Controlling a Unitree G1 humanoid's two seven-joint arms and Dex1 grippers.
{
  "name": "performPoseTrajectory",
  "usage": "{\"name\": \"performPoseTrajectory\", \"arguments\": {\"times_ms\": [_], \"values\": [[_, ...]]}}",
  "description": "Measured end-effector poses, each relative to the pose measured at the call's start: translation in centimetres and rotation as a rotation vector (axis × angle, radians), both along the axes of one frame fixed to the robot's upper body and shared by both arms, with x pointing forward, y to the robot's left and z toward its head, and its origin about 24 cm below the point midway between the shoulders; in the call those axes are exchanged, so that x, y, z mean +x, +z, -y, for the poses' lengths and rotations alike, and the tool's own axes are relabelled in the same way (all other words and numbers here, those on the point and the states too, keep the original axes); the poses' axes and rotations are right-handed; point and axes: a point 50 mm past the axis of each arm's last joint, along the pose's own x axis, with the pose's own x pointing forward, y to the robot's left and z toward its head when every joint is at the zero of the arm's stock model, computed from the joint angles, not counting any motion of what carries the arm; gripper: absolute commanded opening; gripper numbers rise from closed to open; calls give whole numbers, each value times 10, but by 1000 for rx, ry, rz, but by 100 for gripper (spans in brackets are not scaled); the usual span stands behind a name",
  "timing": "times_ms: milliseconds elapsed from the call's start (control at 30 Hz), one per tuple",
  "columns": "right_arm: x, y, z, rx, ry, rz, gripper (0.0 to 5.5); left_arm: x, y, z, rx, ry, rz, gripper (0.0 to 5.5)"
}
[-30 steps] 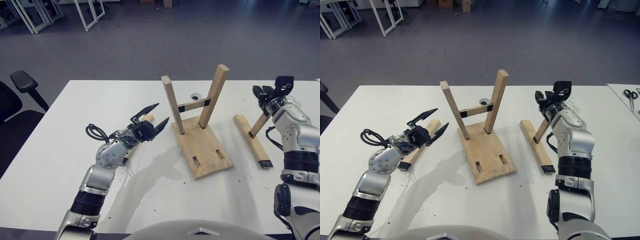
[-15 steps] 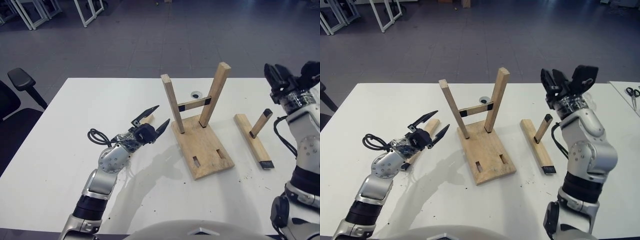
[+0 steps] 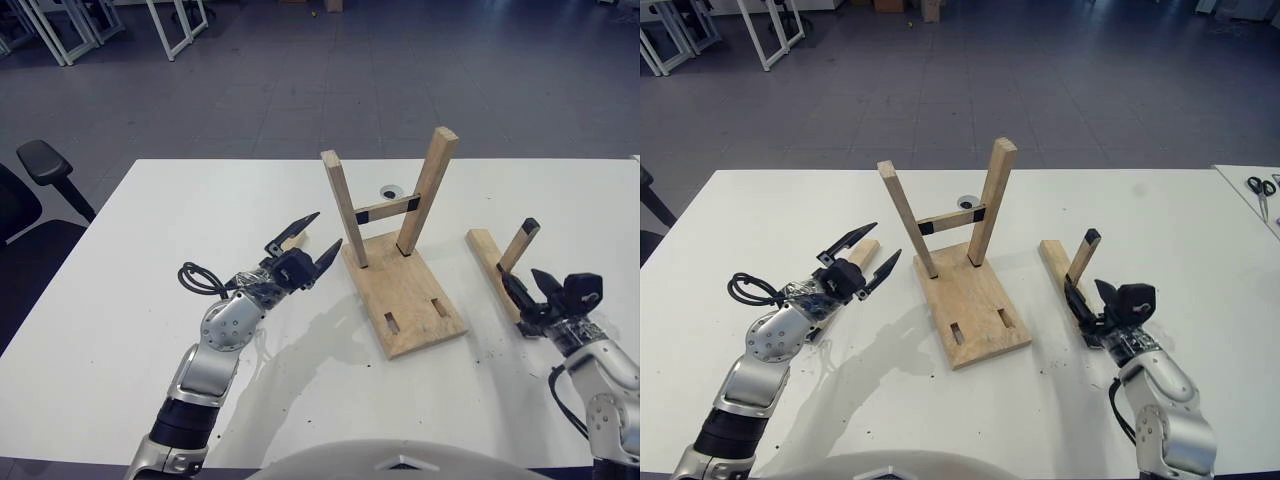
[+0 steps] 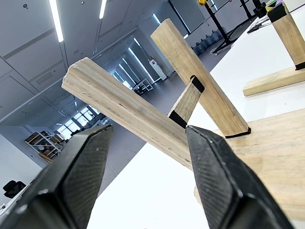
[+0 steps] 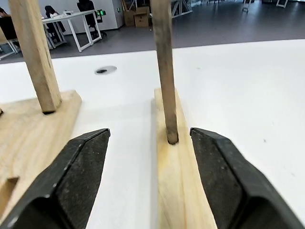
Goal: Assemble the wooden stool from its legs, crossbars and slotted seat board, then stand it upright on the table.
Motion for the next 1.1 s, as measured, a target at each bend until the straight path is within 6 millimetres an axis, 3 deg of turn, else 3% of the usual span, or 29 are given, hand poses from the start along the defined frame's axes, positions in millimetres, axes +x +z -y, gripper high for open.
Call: {"name": "performPoseTrajectory", "arguments": {"times_ms": [300,500,633,733,833,867,900,1033,1100], "values": [[-6,-32,14,-84,-17,-125,311,1,1,3,-1,-11,5,281],[1,-34,10,-109,-25,-112,204,3,1,3,1,-10,5,281],[12,-32,9,-153,-54,-75,201,7,2,2,3,-9,9,281],[29,-14,8,-133,-77,19,201,11,5,-1,-12,4,15,281],[59,38,0,-59,-72,233,201,20,21,-7,-182,34,-11,281],[69,63,-8,-10,-35,320,201,22,28,-7,-326,27,-72,281],[73,73,-12,16,-10,354,201,22,31,-6,-413,8,-122,281],[74,80,-22,139,76,351,201,18,36,5,-784,-140,-401,281],[74,79,-26,223,109,326,201,13,40,13,-945,-237,-545,314]]}}
